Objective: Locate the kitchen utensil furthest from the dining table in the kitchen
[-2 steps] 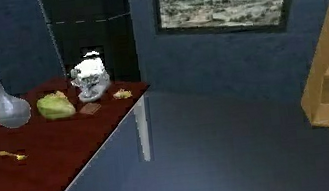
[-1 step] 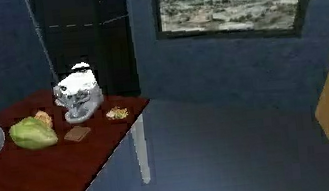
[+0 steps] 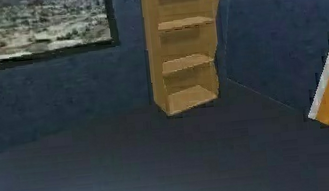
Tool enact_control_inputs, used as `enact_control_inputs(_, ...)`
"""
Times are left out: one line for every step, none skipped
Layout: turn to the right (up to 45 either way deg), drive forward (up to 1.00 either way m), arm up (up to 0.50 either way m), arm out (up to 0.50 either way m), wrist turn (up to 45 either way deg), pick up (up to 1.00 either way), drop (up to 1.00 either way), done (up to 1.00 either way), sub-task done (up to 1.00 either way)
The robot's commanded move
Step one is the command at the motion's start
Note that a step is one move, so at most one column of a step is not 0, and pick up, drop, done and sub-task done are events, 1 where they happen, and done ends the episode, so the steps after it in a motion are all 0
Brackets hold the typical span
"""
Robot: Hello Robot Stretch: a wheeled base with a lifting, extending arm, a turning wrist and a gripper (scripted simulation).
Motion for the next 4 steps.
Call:
enact_control_inputs(45.0,0.00,0.00,0.00,0.0,0.00,0.00,0.00,0.00)
enact_control_inputs(45.0,0.00,0.00,0.00,0.0,0.00,0.00,0.00,0.00)
enact_control_inputs(36.0,0.00,0.00,0.00,0.0,0.00,0.00,0.00,0.00)
enact_control_inputs(0.0,1.00,0.00,0.00,0.0,0.00,0.00,0.00,0.00)
